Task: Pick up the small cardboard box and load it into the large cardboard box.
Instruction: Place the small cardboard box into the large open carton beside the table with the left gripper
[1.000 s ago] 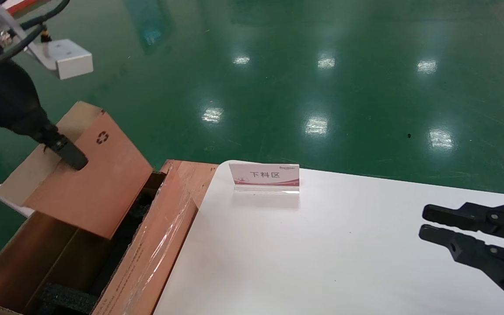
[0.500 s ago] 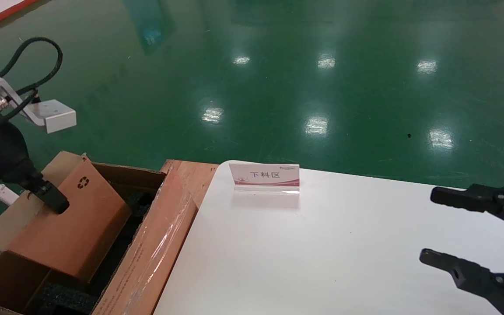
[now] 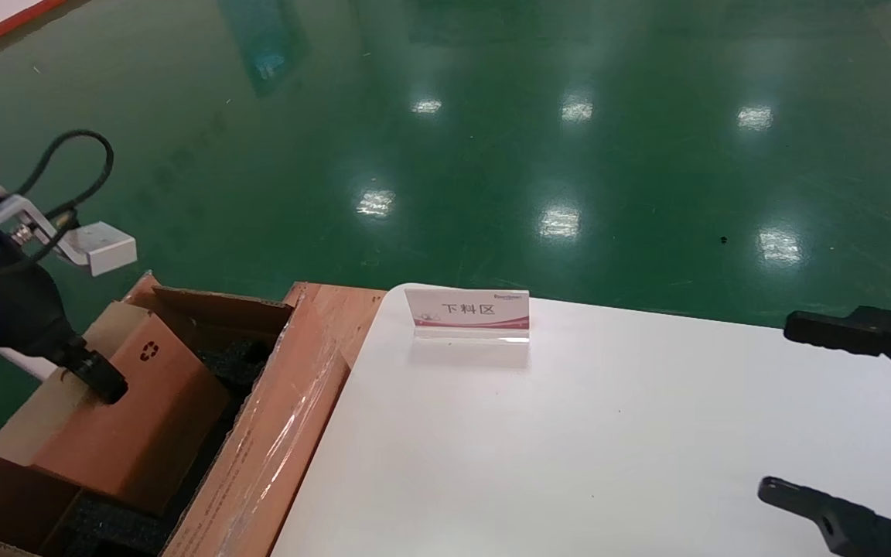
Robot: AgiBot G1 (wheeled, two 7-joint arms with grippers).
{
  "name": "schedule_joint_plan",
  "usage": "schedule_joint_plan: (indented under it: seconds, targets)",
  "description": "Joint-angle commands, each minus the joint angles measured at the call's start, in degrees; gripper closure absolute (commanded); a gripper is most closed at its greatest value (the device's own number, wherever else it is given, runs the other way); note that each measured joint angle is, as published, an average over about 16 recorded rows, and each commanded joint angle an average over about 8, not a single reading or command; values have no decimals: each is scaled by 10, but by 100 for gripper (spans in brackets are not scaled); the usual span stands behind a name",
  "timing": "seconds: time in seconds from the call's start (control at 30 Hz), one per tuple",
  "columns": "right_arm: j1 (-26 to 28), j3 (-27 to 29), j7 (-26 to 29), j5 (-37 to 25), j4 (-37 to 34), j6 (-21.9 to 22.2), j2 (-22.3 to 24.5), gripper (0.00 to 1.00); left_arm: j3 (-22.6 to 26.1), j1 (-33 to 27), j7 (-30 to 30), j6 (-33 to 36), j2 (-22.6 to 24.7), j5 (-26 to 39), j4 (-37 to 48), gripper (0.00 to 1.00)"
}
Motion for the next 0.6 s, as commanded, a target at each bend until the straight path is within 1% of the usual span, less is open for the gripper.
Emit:
schedule_joint_plan:
  seconds: [0.03, 0.6]
  targets:
    - [0, 0, 0, 0, 0, 0, 0, 0, 0, 13, 8, -7, -2, -4, 9, 100]
    - [0, -1, 0, 0, 0, 0, 0, 0, -4, 90, 64, -45, 16, -16, 85, 100]
